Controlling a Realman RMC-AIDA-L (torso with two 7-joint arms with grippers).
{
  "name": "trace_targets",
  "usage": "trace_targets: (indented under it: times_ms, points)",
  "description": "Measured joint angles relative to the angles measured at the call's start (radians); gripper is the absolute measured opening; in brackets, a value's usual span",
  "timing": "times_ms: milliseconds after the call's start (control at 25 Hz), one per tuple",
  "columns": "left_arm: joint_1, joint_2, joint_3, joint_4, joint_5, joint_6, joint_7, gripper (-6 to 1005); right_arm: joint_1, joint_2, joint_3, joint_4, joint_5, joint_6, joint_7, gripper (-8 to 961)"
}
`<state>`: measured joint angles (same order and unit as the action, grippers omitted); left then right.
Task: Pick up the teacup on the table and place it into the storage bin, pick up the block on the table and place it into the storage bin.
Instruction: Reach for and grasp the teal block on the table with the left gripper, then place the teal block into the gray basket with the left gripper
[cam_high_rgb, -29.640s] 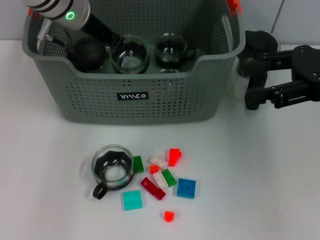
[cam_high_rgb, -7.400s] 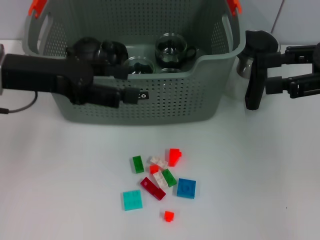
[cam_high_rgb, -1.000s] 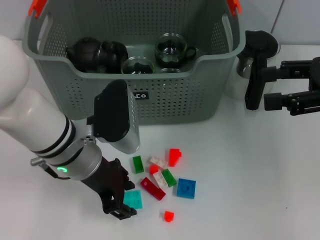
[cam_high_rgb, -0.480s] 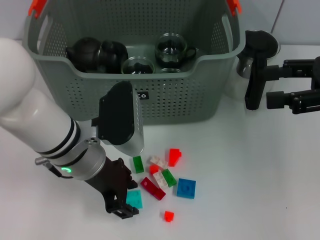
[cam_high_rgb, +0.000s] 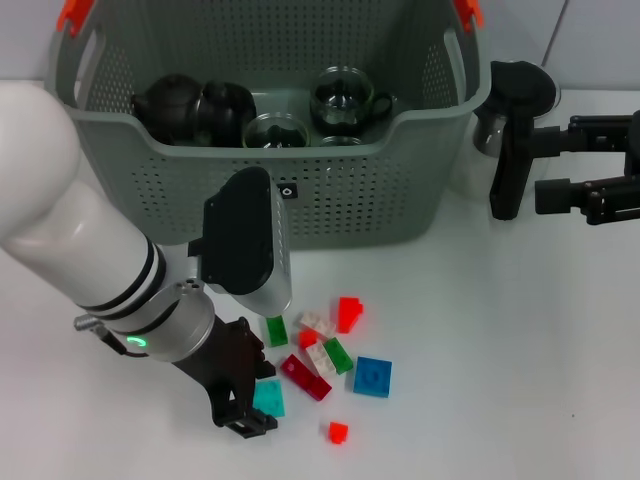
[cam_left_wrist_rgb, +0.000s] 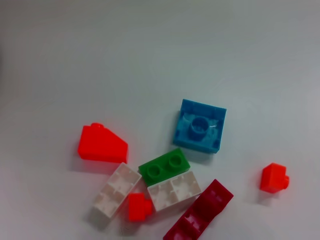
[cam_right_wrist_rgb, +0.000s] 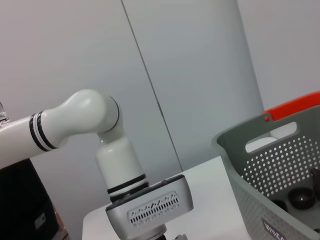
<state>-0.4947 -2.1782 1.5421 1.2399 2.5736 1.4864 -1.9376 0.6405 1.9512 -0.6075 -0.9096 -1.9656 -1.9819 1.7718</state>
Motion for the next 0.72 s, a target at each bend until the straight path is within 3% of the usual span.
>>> trace_targets:
  times_ms: [560,720]
  points:
    - [-0.001,0.0,0.002,0.0,0.01,0.002,-0.008,580,-0.009,0.0,0.012,0.0,0.018,0.0,0.001,883]
    - [-0.003,0.0,0.0,0.003,0.016,0.016,-0.009,521,-0.011,0.0,0.012,0.0,0.019,0.0,0.002,884]
